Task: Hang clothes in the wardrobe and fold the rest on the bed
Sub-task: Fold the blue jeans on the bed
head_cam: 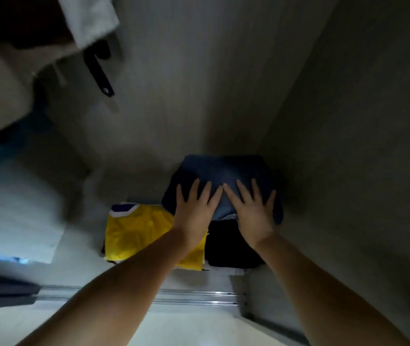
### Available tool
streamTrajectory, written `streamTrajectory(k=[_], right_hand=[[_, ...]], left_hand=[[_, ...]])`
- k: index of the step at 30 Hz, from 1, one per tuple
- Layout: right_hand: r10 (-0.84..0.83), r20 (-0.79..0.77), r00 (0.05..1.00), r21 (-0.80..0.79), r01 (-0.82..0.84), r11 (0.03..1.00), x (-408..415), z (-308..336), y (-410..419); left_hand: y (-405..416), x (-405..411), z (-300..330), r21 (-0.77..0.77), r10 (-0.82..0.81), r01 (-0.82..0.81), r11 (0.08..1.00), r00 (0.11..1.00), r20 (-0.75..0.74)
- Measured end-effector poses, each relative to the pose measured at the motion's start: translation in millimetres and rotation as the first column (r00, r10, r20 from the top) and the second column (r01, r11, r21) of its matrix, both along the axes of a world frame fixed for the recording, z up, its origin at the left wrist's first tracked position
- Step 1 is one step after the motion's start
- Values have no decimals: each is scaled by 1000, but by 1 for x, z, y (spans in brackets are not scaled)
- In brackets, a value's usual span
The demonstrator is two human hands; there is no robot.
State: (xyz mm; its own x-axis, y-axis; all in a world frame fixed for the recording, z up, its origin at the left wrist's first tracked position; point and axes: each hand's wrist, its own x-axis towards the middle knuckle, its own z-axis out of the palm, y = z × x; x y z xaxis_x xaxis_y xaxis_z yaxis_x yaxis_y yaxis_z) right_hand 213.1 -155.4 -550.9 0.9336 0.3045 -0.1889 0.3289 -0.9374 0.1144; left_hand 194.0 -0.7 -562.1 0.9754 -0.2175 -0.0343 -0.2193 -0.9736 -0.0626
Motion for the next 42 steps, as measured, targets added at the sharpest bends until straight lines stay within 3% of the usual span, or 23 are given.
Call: streamTrajectory(k=[8, 11, 16, 19, 22, 26, 29, 32, 42], right_hand=[[-1, -63, 998, -27, -1, 1000, -79, -189, -1], [7, -35, 999, -4, -7, 1000, -90, -209, -5], [-90, -273, 958, -78, 71, 994, -85, -176, -3], [-54, -459, 887, -38, 42, 998, -76, -133, -1], [-31, -483, 875, 135, 110, 985, -68, -59, 5], [-46, -321, 946, 263, 136, 955, -66, 51, 15], [-26, -110, 994, 375, 65, 925, -63, 128, 27], [-16, 26, 1000, 379, 5, 925, -66, 197, 38], [-26, 84, 996, 354, -6, 935, -126, 349, 60]], left_hand=[[-8, -72, -207, 2, -86, 87, 996, 991, -98], [-14, -85, -222, -33, -91, 87, 996, 986, -139], [-5, -83, -195, -14, -74, 74, 997, 935, -346], [8, -78, -150, 10, -94, 106, 994, 917, -387], [17, -65, -72, -2, -74, 81, 997, 903, -424], [21, -53, 52, -220, 69, -176, 959, 904, -423], [30, -51, 132, -310, 69, -169, 936, 948, -311], [45, -56, 199, -360, 69, -151, 920, 971, -231], [93, -107, 345, -446, 100, -173, 878, 978, -181]])
